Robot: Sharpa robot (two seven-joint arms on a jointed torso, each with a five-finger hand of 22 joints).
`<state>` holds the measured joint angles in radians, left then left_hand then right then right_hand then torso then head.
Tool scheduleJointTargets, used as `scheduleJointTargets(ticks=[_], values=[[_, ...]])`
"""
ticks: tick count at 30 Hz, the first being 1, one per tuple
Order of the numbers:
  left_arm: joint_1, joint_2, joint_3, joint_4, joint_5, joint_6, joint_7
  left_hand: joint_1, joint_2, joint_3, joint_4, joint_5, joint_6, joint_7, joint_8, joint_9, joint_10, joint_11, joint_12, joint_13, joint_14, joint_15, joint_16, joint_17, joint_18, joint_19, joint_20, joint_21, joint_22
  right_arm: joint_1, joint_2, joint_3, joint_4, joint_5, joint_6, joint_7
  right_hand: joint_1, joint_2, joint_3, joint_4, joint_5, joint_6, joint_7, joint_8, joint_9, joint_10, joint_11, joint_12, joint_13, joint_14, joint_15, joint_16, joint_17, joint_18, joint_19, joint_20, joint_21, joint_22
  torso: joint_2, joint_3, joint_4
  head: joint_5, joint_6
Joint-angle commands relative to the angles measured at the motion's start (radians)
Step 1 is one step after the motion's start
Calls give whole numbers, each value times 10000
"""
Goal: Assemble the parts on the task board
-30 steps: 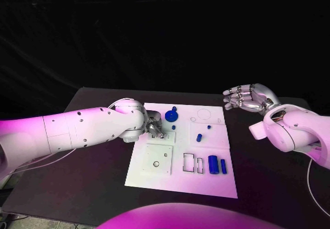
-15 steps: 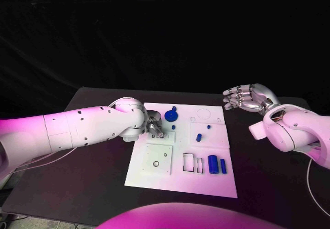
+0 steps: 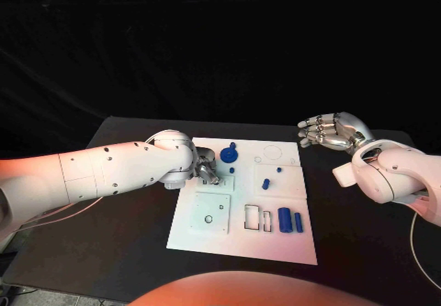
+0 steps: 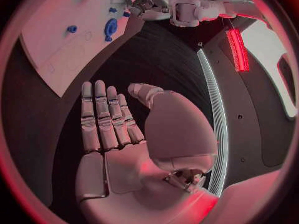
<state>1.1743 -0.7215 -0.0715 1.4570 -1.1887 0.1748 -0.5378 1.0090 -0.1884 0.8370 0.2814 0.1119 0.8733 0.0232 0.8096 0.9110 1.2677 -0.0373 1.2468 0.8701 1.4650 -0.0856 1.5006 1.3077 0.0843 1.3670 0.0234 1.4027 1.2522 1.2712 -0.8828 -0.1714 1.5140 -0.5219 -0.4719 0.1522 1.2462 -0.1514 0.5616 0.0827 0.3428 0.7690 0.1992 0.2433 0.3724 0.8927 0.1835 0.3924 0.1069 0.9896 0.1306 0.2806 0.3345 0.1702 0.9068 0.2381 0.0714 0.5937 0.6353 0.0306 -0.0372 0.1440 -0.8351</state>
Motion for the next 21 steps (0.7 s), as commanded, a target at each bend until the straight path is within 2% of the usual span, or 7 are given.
scheduleJointTargets(ticks=[1,7,13,16,21], values=[[-61,40,-47,-9,90,283,-8,-106,29,-73,5,-23,52,49,-58,-1,19,-19,44,3,682,-82,54,1035,-120,56,-28,-12,-3,-9,-3,0,2,-70,151,17,-75,-8,-64,-4,34,5,565,-30,-11,-45,52,22,-8,-19,76,-64,-8,81,-38,53,-55,-9,5,-4,2,0,-12],[-60,33,-47,-24,98,286,-8,-216,40,-287,103,-12,75,58,-100,-17,11,-13,47,0,682,-78,57,1037,-121,60,-29,-16,1,-15,-4,-1,-1,-70,153,14,-86,-6,-70,0,35,8,566,-29,-13,-47,54,28,-20,-22,79,-75,-12,82,-45,56,-57,-25,6,-2,2,0,-9],[-60,27,-47,-32,109,288,-8,-587,147,-682,122,12,133,72,-172,-47,7,0,59,2,687,-66,68,1055,-120,60,-24,-29,-5,-19,-4,-2,-4,-70,153,12,-86,-6,-70,0,35,8,566,-29,-13,-47,54,28,-20,-22,79,-75,-12,82,-45,56,-57,-25,5,0,2,0,-15],[-60,23,-47,-38,113,288,-7,-846,271,-886,131,26,163,72,-221,-66,11,3,70,11,687,-63,71,1055,-123,73,-22,-25,12,-21,-3,-3,-6,-70,158,9,-90,-4,-73,1,36,10,566,-27,-14,-46,54,32,-26,-22,80,-80,-13,82,-48,57,-57,-33,5,2,1,5,-18],[-60,19,-47,-47,121,301,-6,-1002,313,-994,132,26,176,74,-247,-74,16,5,80,24,689,-62,77,1065,-130,95,-21,-10,45,-24,-3,-4,-8,-70,155,5,-78,-6,-70,-14,39,12,563,-26,-16,-47,51,35,-32,-23,78,-86,-15,83,-51,58,-57,-42,5,1,0,0,-5]])
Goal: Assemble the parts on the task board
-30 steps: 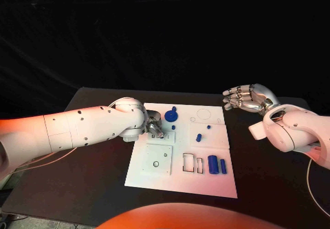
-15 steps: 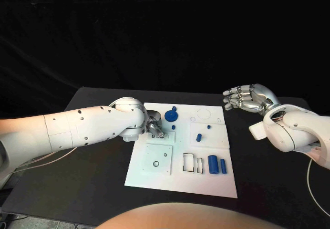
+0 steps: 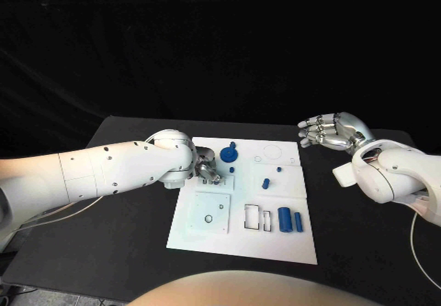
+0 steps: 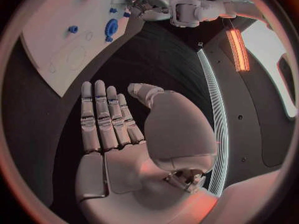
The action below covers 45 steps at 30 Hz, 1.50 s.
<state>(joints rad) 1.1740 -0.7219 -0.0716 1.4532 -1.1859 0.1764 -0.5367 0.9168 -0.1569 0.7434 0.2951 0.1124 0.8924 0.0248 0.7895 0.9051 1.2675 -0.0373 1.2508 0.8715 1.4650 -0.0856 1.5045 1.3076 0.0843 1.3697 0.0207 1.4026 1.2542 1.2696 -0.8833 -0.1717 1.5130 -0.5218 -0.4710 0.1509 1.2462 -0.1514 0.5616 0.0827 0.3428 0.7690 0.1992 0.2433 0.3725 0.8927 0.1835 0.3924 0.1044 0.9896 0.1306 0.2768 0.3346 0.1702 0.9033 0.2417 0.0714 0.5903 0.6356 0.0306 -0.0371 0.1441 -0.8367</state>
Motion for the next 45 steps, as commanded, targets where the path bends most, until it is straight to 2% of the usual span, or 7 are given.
scheduleJointTargets(ticks=[1,15,20,27,34,41,45], values=[[-57,22,-45,-11,94,291,-17,-98,-3,-72,-5,21,-13,57,-48,-16,18,5,41,11,690,-62,40,1072,-131,71,6,-8,28,-8,2,-1,3,-70,146,17,-78,-6,-70,-14,39,11,563,-27,-16,-47,51,35,-8,-22,79,-47,-16,83,-15,22,-57,-9,1,-1,-2,-4,12],[-53,6,-44,-39,171,353,-21,-48,80,-156,-76,68,5,22,-63,3,10,-22,44,-2,694,-79,52,1091,-131,76,3,-10,34,-10,-13,-2,15,-70,172,-9,-66,-5,-66,-29,40,15,562,-25,-18,-44,50,43,-17,-22,78,-56,-19,85,-19,23,-56,-22,1,0,2,-15,6],[-51,-1,-43,-49,308,299,-25,635,237,-2,-270,87,-45,-8,-43,73,-12,-52,36,-31,685,-108,40,1057,-126,63,-15,-29,19,-12,-14,-3,11,-70,187,-16,-66,-5,-66,-29,40,15,562,-25,-18,-44,50,43,-17,-22,78,-56,-19,85,-19,23,-56,-22,-2,2,-1,-17,11],[-51,-23,-41,-42,690,163,-25,1964,473,774,-1070,96,-255,19,-43,193,-75,-46,-4,-110,667,-109,13,991,-117,29,-28,-64,-13,-19,-14,-7,4,-70,202,-25,-66,-5,-66,-29,40,15,562,-25,-18,-44,50,43,-17,-22,78,-56,-19,85,-19,23,-56,-22,1,-1,-2,-15,15],[-50,-78,-27,-12,1232,128,-18,2128,516,948,-1179,34,-290,53,-41,220,-100,-18,-22,-149,659,-86,0,956,-113,14,-19,-77,-30,-27,-19,-11,5,-70,212,-29,-78,-1,-74,-29,34,18,565,-23,-22,-40,54,55,-34,-21,81,-70,-23,86,-25,27,-55,-46,2,-2,-1,-31,12],[-35,-183,74,86,1646,200,-10,2166,519,973,-1194,-80,-302,73,-40,232,-110,0,-26,-162,656,-72,-5,944,-107,-5,-12,-94,-55,-42,-59,-11,24,-70,221,-18,-86,2,-78,-27,32,20,566,-22,-23,-40,55,60,-42,-19,82,-76,-25,87,-26,29,-54,-56,-6,1,9,-56,8],[42,-257,151,132,1819,349,-12,2198,514,987,-1181,-284,-323,95,-50,242,-131,21,-38,-192,653,-52,-10,933,-100,-30,2,-117,-87,-48,-69,-12,30,-70,229,-15,-86,2,-78,-27,32,20,566,-22,-23,-40,55,60,-42,-19,82,-76,-25,87,-26,29,-54,-56,-3,2,-5,-63,19]])
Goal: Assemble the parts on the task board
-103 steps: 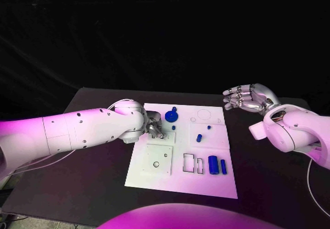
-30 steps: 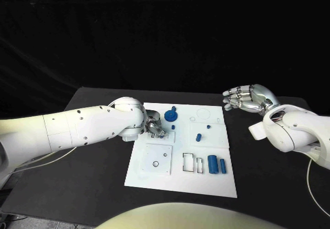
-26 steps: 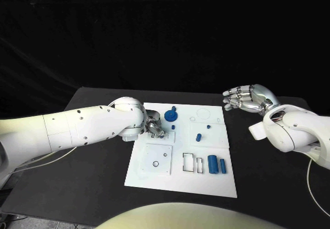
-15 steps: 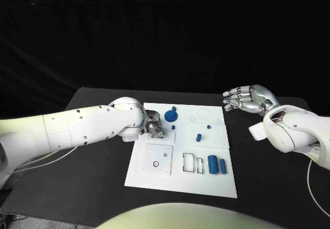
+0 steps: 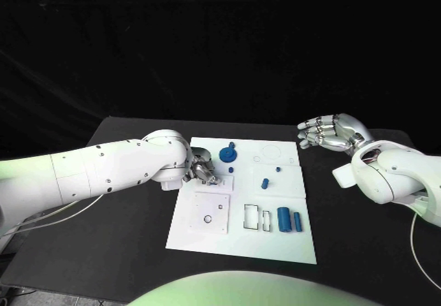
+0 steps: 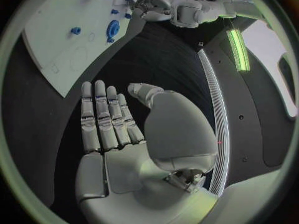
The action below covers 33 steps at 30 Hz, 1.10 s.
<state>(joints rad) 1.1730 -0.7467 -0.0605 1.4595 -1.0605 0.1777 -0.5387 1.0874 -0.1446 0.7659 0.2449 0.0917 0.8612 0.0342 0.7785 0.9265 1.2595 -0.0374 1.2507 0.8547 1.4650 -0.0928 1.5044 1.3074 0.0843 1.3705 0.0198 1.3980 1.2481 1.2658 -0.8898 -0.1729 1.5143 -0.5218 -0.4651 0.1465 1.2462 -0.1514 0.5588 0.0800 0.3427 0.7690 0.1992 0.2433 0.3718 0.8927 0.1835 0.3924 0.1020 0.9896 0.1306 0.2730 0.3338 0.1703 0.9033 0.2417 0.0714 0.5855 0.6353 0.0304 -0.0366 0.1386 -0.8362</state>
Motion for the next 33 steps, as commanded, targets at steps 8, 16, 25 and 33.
scheduleJointTargets(ticks=[8,16,25,33], values=[[447,-23,93,-73,998,1228,-45,463,399,685,-506,-418,-47,50,-4,19,-124,68,-87,-125,631,59,-42,864,-52,-188,45,-206,-240,-15,-4,1,5,-70,178,26,-86,2,-50,0,32,20,566,-22,-16,-40,55,61,-17,-19,82,-39,-16,86,-27,30,-54,-8,1,-2,-11,-15,37],[1016,340,101,-652,1301,2180,-107,435,417,500,-359,-426,-52,67,-58,0,-108,88,-61,-67,642,80,-21,926,-55,-194,63,-216,-234,-19,24,1,-21,-70,183,20,-86,2,-50,0,32,20,566,-22,-16,-40,55,61,-17,-19,82,-39,-16,86,-27,30,-54,-8,0,3,-1,-19,48],[1508,1159,-79,-1809,1725,3764,-194,654,436,287,-446,-431,-83,78,-219,-68,-112,96,-63,-61,660,90,15,1013,-65,-176,81,-208,-191,-31,50,0,-46,-70,194,0,-86,2,-50,0,32,20,566,-22,-16,-40,55,61,-17,-19,82,-39,-16,86,-27,30,-54,-8,-3,8,-6,26,21],[1726,1787,-260,-2766,2072,4260,-250,811,502,-19,-456,-432,-22,105,-432,-176,-63,121,-16,50,674,112,46,1084,-84,-126,97,-171,-107,-38,69,-3,-57,-63,182,-11,-86,2,-50,0,32,20,566,-22,-16,-40,55,61,-17,-19,82,-39,-16,86,-27,30,-54,-8,-9,8,6,65,-22]])
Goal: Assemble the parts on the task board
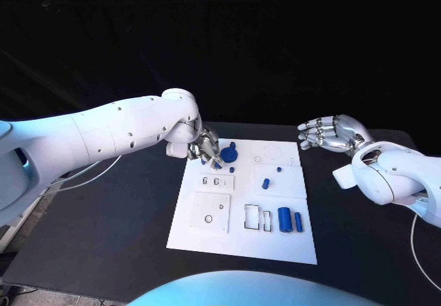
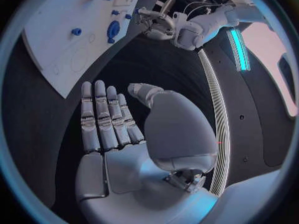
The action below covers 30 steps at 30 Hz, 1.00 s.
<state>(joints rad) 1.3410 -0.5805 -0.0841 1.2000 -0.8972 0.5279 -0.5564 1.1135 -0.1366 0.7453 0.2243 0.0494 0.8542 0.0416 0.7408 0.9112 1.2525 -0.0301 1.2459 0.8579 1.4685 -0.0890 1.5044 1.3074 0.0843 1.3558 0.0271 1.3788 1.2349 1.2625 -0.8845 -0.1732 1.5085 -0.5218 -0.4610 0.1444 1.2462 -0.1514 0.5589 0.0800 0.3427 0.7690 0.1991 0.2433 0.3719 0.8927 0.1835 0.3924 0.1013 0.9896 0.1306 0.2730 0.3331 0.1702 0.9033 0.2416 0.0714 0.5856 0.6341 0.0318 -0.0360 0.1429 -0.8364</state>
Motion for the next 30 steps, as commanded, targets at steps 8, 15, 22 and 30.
scheduleJointTargets(ticks=[8,15,22,30], values=[[123,446,-266,-519,532,741,-111,609,479,137,-264,-9,74,34,-100,-44,40,49,64,88,642,75,54,1101,-103,78,28,71,115,-9,31,-3,5,-55,127,5,-86,2,-50,0,33,20,566,-22,-17,-39,55,60,-10,-19,82,-39,-9,87,-27,30,-54,-9,8,-3,-3,62,-57],[132,491,-524,-483,595,641,-130,623,495,118,-266,-9,82,35,-114,-49,71,49,94,148,650,74,66,1129,-118,121,28,109,181,-13,39,-5,1,-49,128,5,-107,9,-63,-2,33,21,567,-22,-26,-43,56,81,-46,-12,85,-66,-17,90,-32,36,-50,-56,3,-17,-7,85,-92],[122,483,-829,-387,584,503,-138,644,503,83,-274,-10,94,35,-132,-55,111,49,133,221,654,73,73,1145,-124,145,27,129,215,-25,43,-7,0,-45,132,10,-107,9,-63,-2,33,21,567,-22,-26,-43,56,81,-46,-12,85,-66,-17,90,-32,36,-50,-56,16,-26,-8,92,-71],[111,476,-957,-371,531,433,-139,651,494,-64,-247,-17,133,37,-179,-70,172,50,197,329,661,74,86,1167,-132,175,25,154,257,-42,48,-8,-3,-35,131,13,-107,9,-63,-2,33,21,567,-22,-26,-43,56,81,-46,-12,85,-66,-17,90,-32,36,-50,-56,19,-16,-12,107,-88]])
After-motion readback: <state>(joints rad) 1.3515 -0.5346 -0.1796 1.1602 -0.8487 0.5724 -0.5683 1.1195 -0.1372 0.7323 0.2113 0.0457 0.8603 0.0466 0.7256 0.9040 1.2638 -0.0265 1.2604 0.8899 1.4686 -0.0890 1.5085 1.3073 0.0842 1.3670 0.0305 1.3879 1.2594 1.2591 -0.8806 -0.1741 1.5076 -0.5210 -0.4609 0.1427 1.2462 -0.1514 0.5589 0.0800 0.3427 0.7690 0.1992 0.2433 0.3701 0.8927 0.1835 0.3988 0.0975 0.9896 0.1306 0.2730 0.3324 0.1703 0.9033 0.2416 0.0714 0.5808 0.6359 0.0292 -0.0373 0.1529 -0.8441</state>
